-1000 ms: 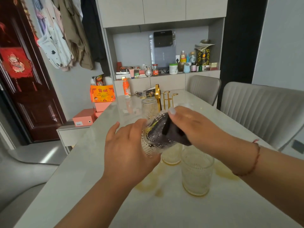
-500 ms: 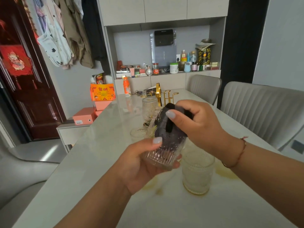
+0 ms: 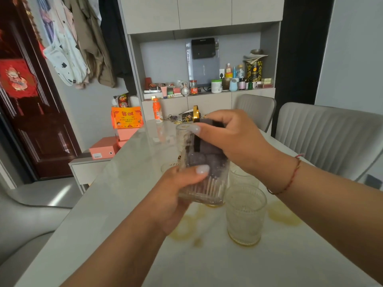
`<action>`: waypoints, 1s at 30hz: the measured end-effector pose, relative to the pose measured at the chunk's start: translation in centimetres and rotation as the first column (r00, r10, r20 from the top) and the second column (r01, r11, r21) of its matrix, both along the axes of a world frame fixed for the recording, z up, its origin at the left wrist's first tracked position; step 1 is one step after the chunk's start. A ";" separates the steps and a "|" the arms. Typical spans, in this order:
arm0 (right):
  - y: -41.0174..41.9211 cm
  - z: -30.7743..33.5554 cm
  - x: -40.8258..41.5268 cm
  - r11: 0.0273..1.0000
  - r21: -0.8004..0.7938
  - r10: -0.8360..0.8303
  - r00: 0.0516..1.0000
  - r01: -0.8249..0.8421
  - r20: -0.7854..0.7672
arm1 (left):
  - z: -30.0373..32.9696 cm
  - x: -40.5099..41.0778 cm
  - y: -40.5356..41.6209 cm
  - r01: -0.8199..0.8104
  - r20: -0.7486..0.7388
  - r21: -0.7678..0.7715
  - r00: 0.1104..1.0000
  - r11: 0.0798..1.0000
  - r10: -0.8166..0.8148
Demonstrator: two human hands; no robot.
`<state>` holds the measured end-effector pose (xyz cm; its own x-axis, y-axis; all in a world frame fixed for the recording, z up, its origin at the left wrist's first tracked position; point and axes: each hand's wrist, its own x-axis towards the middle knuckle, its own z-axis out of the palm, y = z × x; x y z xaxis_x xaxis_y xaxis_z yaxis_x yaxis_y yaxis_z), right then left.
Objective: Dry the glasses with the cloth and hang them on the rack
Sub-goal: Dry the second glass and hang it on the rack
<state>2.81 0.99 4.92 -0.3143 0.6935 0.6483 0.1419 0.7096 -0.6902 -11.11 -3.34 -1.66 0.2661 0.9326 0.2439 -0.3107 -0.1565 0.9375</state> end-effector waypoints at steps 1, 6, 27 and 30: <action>0.1 -0.2 0.2 0.992 -0.079 0.088 0.993 -0.095 -0.078 | -0.4 0.0 0.0 0.117 0.124 -0.055 0.986 0.992 -0.110; 0.3 -0.3 0.8 0.980 -0.160 0.111 0.993 -0.114 -0.032 | -0.8 0.0 -0.2 0.237 0.084 -0.132 0.970 0.962 -0.228; -0.9 0.0 1.1 0.996 -0.036 0.089 0.992 -0.086 0.089 | 0.6 -0.8 -0.2 0.051 -0.235 0.008 0.971 0.999 -0.047; -1.0 -0.4 0.1 0.990 0.125 -0.086 0.977 0.062 0.196 | 1.6 -0.5 -0.2 -0.058 -0.373 0.128 0.922 0.990 0.102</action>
